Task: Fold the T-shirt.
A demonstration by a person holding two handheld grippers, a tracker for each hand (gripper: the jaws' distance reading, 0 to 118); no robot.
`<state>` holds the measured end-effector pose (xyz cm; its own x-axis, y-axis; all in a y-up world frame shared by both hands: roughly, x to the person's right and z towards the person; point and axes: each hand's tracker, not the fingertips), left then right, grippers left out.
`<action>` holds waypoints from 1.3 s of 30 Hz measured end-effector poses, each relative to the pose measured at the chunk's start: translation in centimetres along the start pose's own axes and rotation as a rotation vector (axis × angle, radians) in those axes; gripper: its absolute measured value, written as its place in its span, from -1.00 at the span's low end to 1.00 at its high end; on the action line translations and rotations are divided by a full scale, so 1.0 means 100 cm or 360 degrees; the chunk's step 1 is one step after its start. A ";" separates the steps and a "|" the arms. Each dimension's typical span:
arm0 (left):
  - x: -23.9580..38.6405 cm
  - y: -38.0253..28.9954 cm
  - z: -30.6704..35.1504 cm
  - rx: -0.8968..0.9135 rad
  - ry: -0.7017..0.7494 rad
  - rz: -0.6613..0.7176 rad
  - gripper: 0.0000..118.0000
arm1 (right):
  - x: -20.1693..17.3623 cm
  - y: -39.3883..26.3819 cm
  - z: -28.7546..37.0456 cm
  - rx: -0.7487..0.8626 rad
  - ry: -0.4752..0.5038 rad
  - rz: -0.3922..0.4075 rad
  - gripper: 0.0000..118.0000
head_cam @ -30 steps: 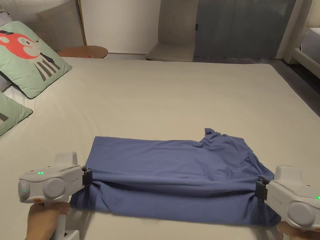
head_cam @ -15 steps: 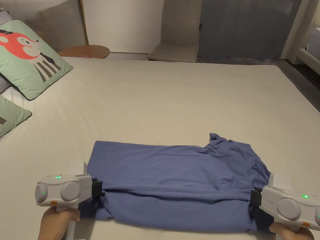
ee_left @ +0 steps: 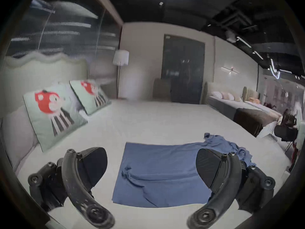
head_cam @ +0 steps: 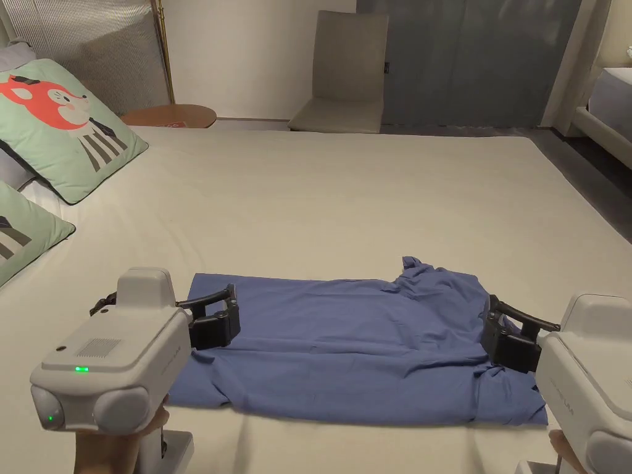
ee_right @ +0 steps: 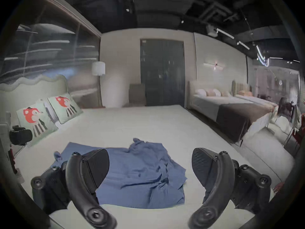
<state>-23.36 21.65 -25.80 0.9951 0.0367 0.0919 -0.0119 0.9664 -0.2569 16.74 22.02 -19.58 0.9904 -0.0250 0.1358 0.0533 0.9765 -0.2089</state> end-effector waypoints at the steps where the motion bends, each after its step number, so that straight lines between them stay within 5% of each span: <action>1: 0.004 -0.002 0.008 0.0014 0.0018 -0.0027 0.79 | -0.002 -0.002 0.009 0.0022 -0.0003 0.0012 0.77; 3: 0.006 -0.010 0.017 -0.0019 0.0028 -0.0035 0.67 | -0.005 -0.010 0.019 0.0047 -0.0004 0.0039 0.54; 4: 0.006 -0.013 0.021 -0.0043 0.0004 -0.0052 0.40 | -0.006 -0.013 0.025 0.0053 0.0001 0.0045 0.22; 5: 0.007 -0.017 0.027 -0.0041 -0.0023 -0.0055 0.09 | -0.008 -0.016 0.029 0.0060 -0.0004 0.0053 -0.09; 7: 0.007 -0.026 0.032 -0.0055 -0.0051 -0.0064 -1.00 | -0.011 -0.022 0.036 0.0062 -0.0012 0.0055 -0.86; 8: 0.007 -0.028 0.032 -0.0089 -0.0051 -0.0067 -1.00 | -0.012 -0.024 0.036 0.0062 -0.0015 0.0063 -0.97; 24: -0.053 -0.042 -0.032 -0.0592 0.0066 0.0024 -0.92 | -0.014 -0.012 0.041 0.0008 -0.0023 0.0049 -0.98; 25: -0.060 -0.044 -0.040 -0.0632 0.0046 0.0092 -0.67 | -0.014 -0.013 0.040 0.0002 -0.0025 0.0046 -0.98; 28: -0.079 -0.058 -0.069 -0.0828 0.0034 0.0250 0.53 | -0.004 -0.017 0.021 -0.0025 -0.0042 0.0054 -0.98; 29: -0.083 -0.064 -0.078 -0.0884 0.0031 0.0239 0.67 | -0.004 -0.018 0.018 -0.0036 -0.0043 0.0049 -0.98; 34: -0.091 -0.094 -0.119 -0.1063 0.0134 0.0219 0.57 | 0.001 -0.025 0.007 -0.0101 -0.0050 0.0042 -0.98; 39: -0.076 -0.118 -0.132 -0.1138 0.0154 0.0129 -0.45 | 0.009 -0.037 -0.004 -0.0173 -0.0069 0.0038 -0.98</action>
<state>-29.47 6.57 -36.18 0.9984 0.0463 -0.0310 -0.0516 0.5574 -0.8287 17.50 18.31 -19.10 0.9853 0.0096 0.1705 0.0455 0.9476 -0.3162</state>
